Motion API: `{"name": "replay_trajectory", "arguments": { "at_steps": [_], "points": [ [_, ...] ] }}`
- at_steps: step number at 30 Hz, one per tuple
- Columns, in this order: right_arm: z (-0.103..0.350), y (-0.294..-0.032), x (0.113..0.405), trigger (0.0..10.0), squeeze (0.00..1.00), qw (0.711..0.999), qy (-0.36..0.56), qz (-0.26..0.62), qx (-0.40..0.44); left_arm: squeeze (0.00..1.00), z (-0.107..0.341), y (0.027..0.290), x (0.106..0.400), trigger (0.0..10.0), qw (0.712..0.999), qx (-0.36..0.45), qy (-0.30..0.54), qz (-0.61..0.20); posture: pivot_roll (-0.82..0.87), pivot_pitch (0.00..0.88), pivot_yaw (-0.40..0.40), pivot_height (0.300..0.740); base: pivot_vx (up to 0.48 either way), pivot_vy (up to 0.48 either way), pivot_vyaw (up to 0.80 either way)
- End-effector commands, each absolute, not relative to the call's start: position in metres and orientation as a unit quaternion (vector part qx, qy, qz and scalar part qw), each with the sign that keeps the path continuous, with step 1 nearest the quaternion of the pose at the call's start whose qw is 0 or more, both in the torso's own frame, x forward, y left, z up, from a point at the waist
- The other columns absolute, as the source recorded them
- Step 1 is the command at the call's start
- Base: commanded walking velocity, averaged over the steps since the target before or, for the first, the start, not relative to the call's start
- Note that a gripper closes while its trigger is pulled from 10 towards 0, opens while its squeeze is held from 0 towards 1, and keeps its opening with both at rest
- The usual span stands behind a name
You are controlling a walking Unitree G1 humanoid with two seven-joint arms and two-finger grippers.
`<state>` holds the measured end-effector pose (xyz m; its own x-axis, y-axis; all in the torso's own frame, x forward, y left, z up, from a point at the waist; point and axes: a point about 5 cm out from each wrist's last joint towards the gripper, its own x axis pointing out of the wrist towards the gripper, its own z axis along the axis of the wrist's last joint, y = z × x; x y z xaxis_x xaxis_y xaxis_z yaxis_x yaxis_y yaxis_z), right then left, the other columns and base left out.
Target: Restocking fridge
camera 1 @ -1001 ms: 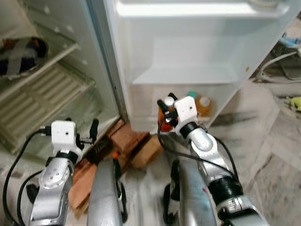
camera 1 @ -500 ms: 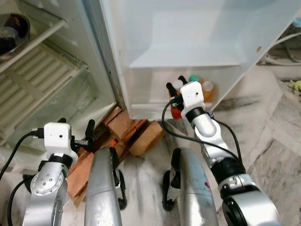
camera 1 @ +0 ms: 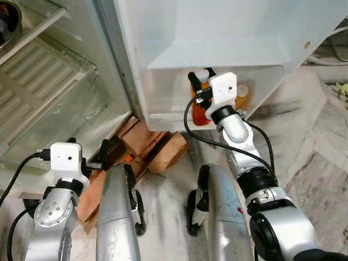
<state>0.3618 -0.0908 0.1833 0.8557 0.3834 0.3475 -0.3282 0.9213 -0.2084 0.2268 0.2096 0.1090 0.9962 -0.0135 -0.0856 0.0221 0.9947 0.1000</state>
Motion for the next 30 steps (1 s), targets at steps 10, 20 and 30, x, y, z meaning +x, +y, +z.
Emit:
{"name": "replay_trajectory", "arguments": {
  "at_steps": [10, 20, 30],
  "points": [
    [0.196, -0.083, 0.354, 10.0, 0.0, 0.918, -0.279, 0.224, -0.169, 0.0, 0.107, 0.211, 0.221, 10.0, 0.997, 0.057, 0.053, -0.008, 0.13, 0.347, -0.012, 0.552, 0.0, 0.0, 0.0],
    [0.15, -0.088, 0.35, 10.0, 0.0, 0.932, -0.205, 0.233, -0.19, 0.0, 0.108, 0.21, 0.223, 10.0, 0.997, 0.061, 0.051, -0.01, 0.14, 0.35, -0.012, 0.552, 0.0, 0.0, 0.0],
    [0.124, -0.103, 0.346, 10.0, 0.0, 0.946, -0.161, 0.201, -0.195, 0.0, 0.107, 0.208, 0.225, 10.0, 0.997, 0.061, 0.05, -0.013, 0.13, 0.352, -0.014, 0.552, 0.0, 0.0, 0.0]
  ]
}}
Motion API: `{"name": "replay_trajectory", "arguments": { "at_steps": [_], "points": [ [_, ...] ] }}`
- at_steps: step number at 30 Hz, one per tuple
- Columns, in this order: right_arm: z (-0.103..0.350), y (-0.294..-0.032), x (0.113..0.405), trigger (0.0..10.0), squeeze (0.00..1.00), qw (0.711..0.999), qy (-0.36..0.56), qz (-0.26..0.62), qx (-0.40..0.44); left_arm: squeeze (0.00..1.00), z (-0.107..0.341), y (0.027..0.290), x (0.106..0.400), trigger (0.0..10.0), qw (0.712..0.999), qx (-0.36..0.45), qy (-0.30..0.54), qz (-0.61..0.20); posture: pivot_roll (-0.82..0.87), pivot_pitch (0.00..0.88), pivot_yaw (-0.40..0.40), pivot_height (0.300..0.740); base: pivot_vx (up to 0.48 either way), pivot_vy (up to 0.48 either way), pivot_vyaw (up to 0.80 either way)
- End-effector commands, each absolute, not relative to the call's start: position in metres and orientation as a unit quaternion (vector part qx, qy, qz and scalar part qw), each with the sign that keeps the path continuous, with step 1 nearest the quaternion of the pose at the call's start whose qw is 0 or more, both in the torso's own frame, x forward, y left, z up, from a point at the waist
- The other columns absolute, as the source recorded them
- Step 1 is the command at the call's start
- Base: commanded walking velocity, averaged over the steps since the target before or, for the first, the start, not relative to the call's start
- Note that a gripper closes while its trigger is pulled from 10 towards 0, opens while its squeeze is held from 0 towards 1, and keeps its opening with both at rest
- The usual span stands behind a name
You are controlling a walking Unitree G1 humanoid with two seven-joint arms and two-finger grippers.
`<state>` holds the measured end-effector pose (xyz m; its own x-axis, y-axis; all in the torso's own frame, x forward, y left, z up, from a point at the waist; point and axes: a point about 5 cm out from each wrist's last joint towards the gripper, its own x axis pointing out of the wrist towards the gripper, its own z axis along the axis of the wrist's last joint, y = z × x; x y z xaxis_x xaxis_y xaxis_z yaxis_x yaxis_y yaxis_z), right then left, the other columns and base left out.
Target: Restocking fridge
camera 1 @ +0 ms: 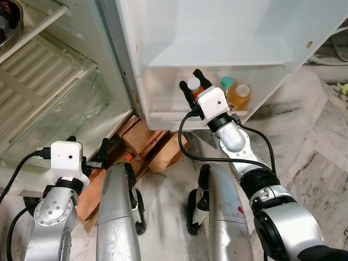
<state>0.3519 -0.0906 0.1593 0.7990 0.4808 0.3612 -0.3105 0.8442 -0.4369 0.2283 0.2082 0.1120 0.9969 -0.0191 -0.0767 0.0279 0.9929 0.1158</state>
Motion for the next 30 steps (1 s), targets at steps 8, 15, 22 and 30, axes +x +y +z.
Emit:
{"name": "replay_trajectory", "arguments": {
  "at_steps": [8, 15, 22, 30],
  "points": [
    [0.146, -0.108, 0.356, 10.0, 0.0, 0.954, -0.202, 0.129, -0.178, 0.0, 0.11, 0.208, 0.22, 10.0, 0.997, 0.065, 0.047, -0.012, 0.15, 0.365, -0.009, 0.552, 0.0, 0.0, 0.0],
    [0.173, -0.086, 0.366, 10.0, 0.0, 0.952, -0.241, 0.114, -0.153, 0.0, 0.117, 0.212, 0.212, 10.0, 0.997, 0.069, 0.045, -0.005, 0.18, 0.396, -0.014, 0.552, 0.0, 0.0, 0.0],
    [0.183, -0.077, 0.369, 10.0, 0.0, 0.954, -0.25, 0.107, -0.124, 0.0, 0.119, 0.213, 0.201, 10.0, 0.996, 0.071, 0.051, 0.0, 0.21, 0.426, -0.026, 0.552, 0.0, 0.0, 0.0],
    [0.177, -0.065, 0.368, 10.0, 0.0, 0.957, -0.239, 0.109, -0.125, 0.0, 0.121, 0.216, 0.191, 10.0, 0.995, 0.075, 0.062, 0.007, 0.22, 0.453, -0.027, 0.552, 0.0, 0.0, 0.0]
  ]
}}
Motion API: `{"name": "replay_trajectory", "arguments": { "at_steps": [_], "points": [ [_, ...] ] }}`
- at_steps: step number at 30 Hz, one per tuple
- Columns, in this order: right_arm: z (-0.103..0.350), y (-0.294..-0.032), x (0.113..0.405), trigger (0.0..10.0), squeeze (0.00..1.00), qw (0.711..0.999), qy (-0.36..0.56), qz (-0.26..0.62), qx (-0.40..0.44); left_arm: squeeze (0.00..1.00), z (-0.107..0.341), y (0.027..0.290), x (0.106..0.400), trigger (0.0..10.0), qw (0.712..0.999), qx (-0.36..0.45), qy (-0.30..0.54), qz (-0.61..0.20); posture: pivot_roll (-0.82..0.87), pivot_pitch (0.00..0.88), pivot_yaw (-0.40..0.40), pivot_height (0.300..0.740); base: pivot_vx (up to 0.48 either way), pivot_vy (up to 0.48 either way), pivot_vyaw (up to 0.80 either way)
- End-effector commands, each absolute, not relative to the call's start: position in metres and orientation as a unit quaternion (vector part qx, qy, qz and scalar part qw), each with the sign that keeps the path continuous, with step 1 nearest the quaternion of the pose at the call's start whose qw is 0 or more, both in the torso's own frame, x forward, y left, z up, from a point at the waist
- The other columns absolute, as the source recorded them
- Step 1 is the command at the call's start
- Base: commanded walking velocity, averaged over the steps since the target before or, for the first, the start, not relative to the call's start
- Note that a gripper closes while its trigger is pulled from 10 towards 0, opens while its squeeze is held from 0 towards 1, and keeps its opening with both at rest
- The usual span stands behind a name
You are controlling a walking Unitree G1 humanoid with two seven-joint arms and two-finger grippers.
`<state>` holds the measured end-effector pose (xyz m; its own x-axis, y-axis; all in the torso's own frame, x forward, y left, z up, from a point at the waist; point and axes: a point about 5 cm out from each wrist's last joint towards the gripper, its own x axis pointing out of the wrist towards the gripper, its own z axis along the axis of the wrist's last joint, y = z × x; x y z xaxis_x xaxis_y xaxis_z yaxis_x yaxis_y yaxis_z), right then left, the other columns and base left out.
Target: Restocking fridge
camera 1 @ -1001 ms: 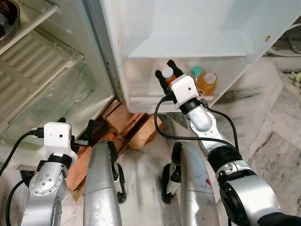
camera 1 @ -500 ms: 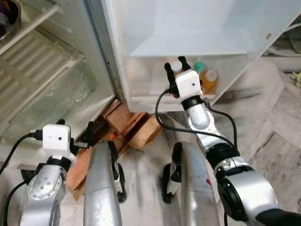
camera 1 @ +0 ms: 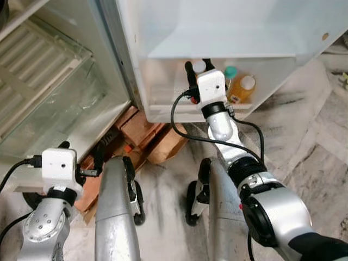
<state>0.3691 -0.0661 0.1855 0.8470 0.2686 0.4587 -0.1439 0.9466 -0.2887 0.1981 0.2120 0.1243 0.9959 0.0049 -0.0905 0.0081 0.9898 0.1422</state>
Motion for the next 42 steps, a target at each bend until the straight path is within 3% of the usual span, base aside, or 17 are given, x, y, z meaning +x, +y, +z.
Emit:
{"name": "replay_trajectory", "arguments": {
  "at_steps": [1, 7, 19, 20, 22, 23, 42],
  "points": [
    [0.17, -0.066, 0.368, 10.0, 0.0, 0.962, -0.219, 0.106, -0.124, 0.0, 0.121, 0.216, 0.191, 10.0, 0.995, 0.075, 0.063, 0.007, 0.22, 0.453, -0.027, 0.552, 0.0, 0.0, 0.0],
    [0.14, -0.081, 0.37, 10.0, 0.0, 0.984, -0.117, 0.074, -0.112, 0.0, 0.122, 0.215, 0.191, 10.0, 0.995, 0.073, 0.068, 0.006, 0.22, 0.456, -0.03, 0.552, 0.0, 0.0, 0.0],
    [0.139, -0.098, 0.381, 10.0, 0.0, 0.989, -0.061, 0.03, -0.135, 0.0, 0.118, 0.215, 0.198, 10.0, 0.995, 0.075, 0.071, 0.004, 0.21, 0.437, -0.026, 0.552, 0.0, 0.0, 0.0],
    [0.138, -0.1, 0.382, 10.0, 0.65, 0.99, -0.053, 0.027, -0.129, 0.0, 0.118, 0.215, 0.199, 10.0, 0.995, 0.075, 0.072, 0.003, 0.21, 0.435, -0.025, 0.552, 0.0, 0.0, 0.0],
    [0.138, -0.1, 0.382, 10.0, 0.65, 0.99, -0.05, 0.026, -0.128, 0.0, 0.118, 0.215, 0.199, 10.0, 0.995, 0.075, 0.072, 0.003, 0.21, 0.435, -0.025, 0.552, 0.0, 0.0, 0.0],
    [0.138, -0.101, 0.383, 10.0, 1.0, 0.992, -0.043, 0.025, -0.119, 0.0, 0.117, 0.215, 0.2, 10.0, 0.994, 0.076, 0.072, 0.002, 0.21, 0.432, -0.024, 0.552, 0.0, 0.0, 0.0],
    [0.164, -0.112, 0.392, 10.0, 1.0, 0.989, -0.083, 0.038, -0.119, 0.0, 0.114, 0.214, 0.215, 10.0, 0.995, 0.08, 0.063, -0.004, 0.18, 0.373, -0.027, 0.552, 0.0, 0.0, 0.0]
  ]
}}
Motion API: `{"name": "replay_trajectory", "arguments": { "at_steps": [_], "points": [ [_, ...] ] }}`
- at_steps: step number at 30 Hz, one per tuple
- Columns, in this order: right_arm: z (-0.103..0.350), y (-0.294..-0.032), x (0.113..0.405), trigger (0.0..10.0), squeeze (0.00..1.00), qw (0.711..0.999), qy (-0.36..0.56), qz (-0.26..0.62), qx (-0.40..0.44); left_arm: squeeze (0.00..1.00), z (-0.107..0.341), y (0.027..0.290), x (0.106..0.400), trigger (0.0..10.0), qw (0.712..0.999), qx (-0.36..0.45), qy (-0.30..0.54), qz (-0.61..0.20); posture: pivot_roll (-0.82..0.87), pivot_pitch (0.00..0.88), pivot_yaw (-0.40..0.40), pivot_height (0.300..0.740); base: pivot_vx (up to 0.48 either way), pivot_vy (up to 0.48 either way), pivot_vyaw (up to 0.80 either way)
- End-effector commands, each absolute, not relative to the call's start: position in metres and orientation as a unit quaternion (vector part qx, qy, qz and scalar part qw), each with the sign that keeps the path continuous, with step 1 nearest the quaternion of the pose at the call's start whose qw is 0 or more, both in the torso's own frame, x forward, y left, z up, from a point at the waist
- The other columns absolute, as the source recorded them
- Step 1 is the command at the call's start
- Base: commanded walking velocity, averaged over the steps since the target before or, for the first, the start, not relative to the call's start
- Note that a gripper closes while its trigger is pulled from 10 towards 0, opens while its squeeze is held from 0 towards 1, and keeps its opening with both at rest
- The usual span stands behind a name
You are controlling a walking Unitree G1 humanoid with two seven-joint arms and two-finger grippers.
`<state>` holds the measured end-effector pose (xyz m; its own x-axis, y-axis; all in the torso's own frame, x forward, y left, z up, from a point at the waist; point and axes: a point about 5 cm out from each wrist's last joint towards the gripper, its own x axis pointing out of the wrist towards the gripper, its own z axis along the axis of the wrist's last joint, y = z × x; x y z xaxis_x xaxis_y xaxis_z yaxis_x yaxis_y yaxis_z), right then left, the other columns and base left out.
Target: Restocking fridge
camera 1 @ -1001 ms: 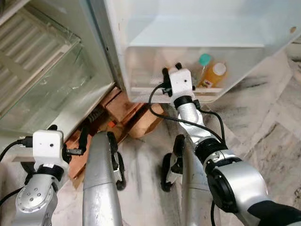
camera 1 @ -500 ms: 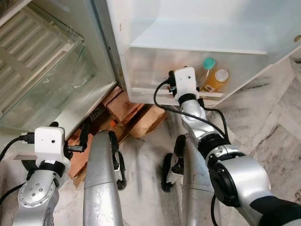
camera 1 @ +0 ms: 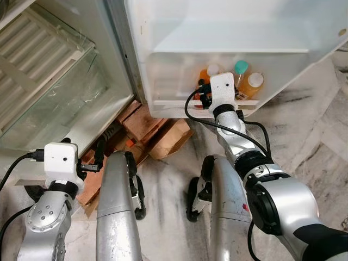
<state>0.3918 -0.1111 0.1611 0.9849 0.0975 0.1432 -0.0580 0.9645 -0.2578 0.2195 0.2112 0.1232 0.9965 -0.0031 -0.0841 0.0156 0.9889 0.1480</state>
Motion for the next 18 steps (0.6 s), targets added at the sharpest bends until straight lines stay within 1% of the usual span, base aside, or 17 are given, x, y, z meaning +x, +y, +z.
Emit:
{"name": "replay_trajectory", "arguments": {
  "at_steps": [1, 5, 11, 15, 18],
  "points": [
    [0.166, -0.112, 0.393, 10.0, 1.0, 0.988, -0.086, 0.039, -0.12, 0.0, 0.114, 0.214, 0.215, 10.0, 0.995, 0.08, 0.062, -0.004, 0.18, 0.37, -0.027, 0.552, 0.0, 0.0, 0.0],
    [0.171, -0.114, 0.394, 10.0, 1.0, 0.989, -0.09, 0.045, -0.105, 0.0, 0.115, 0.217, 0.223, 10.0, 0.995, 0.083, 0.054, 0.001, 0.17, 0.342, -0.028, 0.552, 0.0, 0.0, 0.0],
    [0.16, -0.116, 0.388, 10.0, 1.0, 0.993, -0.079, 0.057, -0.064, 0.0, 0.116, 0.215, 0.231, 10.0, 0.996, 0.075, 0.044, -0.001, 0.16, 0.301, -0.028, 0.552, 0.0, 0.0, 0.0],
    [0.154, -0.117, 0.379, 10.0, 1.0, 0.991, -0.094, 0.078, -0.047, 0.0, 0.117, 0.212, 0.239, 10.0, 0.997, 0.072, 0.035, -0.003, 0.14, 0.27, -0.02, 0.552, 0.0, 0.0, 0.0],
    [0.158, -0.12, 0.374, 10.0, 1.0, 0.987, -0.124, 0.091, -0.04, 0.0, 0.117, 0.21, 0.245, 10.0, 0.997, 0.071, 0.029, -0.006, 0.12, 0.25, -0.017, 0.552, 0.0, 0.0, 0.0]
  ]
}}
